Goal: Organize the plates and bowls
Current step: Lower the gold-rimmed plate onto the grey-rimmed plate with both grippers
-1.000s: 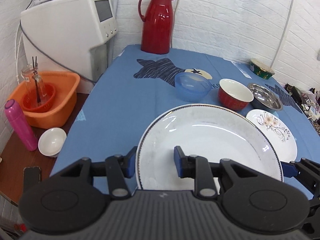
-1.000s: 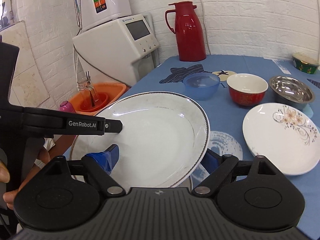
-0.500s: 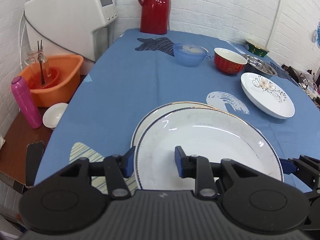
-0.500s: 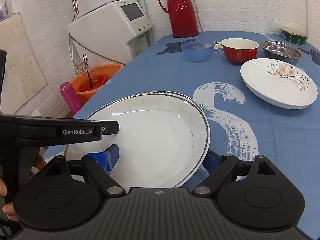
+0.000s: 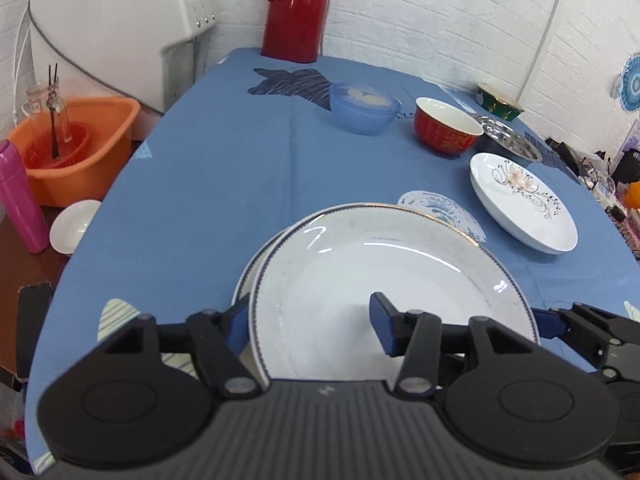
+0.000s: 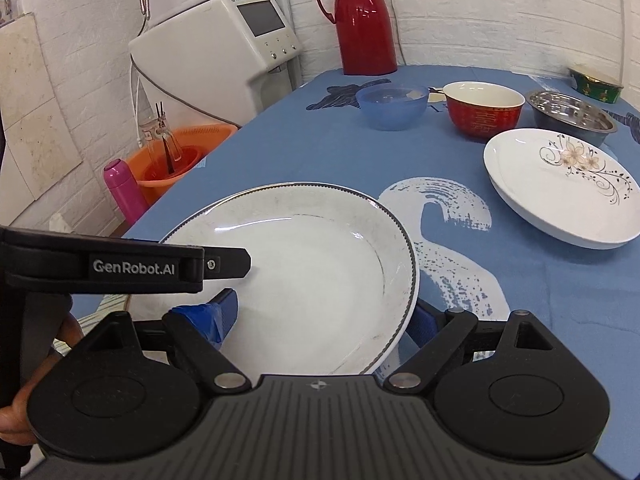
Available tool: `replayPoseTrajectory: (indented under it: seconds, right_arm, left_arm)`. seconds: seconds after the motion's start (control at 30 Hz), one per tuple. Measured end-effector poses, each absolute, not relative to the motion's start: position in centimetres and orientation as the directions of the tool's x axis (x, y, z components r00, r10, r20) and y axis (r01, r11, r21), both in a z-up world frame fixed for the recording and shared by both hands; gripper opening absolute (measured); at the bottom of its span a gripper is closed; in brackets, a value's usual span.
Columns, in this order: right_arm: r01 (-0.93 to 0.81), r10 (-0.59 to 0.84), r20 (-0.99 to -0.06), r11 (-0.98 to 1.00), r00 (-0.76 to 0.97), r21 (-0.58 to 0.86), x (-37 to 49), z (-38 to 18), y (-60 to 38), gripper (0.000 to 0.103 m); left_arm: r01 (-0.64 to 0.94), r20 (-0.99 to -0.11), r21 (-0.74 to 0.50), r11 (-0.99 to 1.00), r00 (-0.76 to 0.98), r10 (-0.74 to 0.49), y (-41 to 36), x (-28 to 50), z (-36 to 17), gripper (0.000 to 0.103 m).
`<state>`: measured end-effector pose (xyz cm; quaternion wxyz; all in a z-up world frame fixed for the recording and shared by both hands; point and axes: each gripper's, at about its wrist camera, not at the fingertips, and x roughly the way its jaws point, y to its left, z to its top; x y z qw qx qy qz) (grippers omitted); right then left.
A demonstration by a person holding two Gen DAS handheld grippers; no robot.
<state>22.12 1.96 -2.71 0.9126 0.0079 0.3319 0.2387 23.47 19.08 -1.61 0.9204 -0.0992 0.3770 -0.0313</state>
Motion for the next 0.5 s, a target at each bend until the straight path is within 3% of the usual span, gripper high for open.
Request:
replayPoseTrajectory:
  seconds: [0.1,0.23,0.5]
  right_arm:
    - [-0.438,0.44,-0.599,0.885,0.669,0.16,22.1,-2.8,2.0,0.075]
    - [-0.449,0.44,-0.599,0.881,0.669,0.147,22.1,-2.7,2.0,0.075]
    - [-0.449,0.445,-0.591,0.881,0.673,0.151,22.1,-2.7,2.1,0.075]
  left_arm:
    - [-0.007,-0.691,-0.224,0.975,0.707,-0.153,19.3,23.4,-1.6,0.055]
    - [0.011,-0.701,-0.285,0.958,0.68,-0.217,19.8,23.4,-1.4,0.07]
    - [0.039,-0.719,-0.365,0.93,0.623,-0.308,21.2,23.7,-0.9,0.075]
